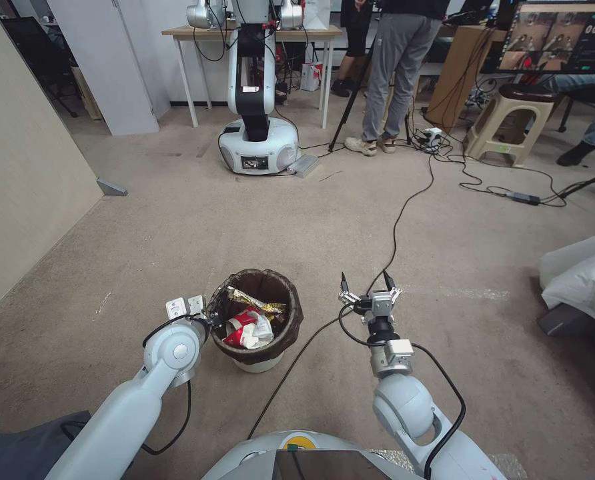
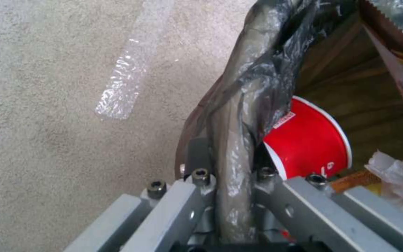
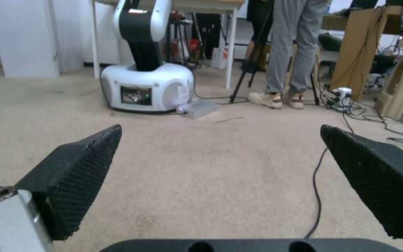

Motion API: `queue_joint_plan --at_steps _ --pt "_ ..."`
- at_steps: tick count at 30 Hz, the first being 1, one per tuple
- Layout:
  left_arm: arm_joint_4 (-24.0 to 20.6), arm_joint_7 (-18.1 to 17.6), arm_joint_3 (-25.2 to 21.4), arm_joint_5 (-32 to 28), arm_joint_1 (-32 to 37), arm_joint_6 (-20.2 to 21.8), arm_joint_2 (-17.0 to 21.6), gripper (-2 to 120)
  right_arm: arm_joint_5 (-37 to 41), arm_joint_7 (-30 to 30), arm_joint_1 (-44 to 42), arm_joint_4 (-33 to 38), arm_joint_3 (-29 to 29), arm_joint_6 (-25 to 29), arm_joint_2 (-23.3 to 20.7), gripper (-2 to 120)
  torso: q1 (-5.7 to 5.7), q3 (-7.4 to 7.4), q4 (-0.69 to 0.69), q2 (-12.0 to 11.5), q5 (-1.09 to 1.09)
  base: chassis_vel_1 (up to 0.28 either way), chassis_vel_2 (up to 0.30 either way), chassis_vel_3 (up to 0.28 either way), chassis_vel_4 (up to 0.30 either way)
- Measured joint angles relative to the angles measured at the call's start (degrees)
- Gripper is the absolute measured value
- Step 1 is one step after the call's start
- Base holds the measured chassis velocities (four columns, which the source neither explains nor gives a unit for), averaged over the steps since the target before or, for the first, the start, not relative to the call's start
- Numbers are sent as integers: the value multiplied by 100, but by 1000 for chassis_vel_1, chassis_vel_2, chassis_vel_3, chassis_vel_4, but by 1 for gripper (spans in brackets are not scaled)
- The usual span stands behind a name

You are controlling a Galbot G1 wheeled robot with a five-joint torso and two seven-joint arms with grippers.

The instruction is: Pick up the trash bin, then pick up the garbage from the floor and place it into the trash bin.

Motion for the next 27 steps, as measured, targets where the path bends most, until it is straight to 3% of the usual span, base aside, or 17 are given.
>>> queue_joint_plan --at_steps 12,15,18,22,24,26,27 --pt "112 26 49 26 -70 55 -55 2 -16 2 12 -26 -41 0 63 100 0 -1 0 1 -1 0 0 0 0" --pt "119 40 49 42 -65 54 -56 9 -17 2 8 -26 -37 2 60 100 0 0 1 1 -1 0 0 0 0" --pt "137 101 47 107 -54 54 -65 27 -32 -1 -12 -27 -33 6 68 100 0 0 1 1 -2 0 0 0 0" --pt "141 144 45 162 -43 48 -68 36 -40 -1 -22 -27 -33 11 85 100 0 0 1 1 -3 0 0 0 0" --pt "142 208 40 249 -31 30 -73 48 -49 -2 -29 -27 -39 15 101 100 0 0 1 0 -4 0 0 0 0" --pt "141 222 37 261 -28 25 -75 51 -51 -2 -31 -27 -42 16 105 100 0 0 1 0 -5 0 0 0 0" --pt "136 255 30 290 -19 7 -86 59 -55 -3 -37 -27 -49 17 113 100 0 1 1 0 -5 0 0 0 0"
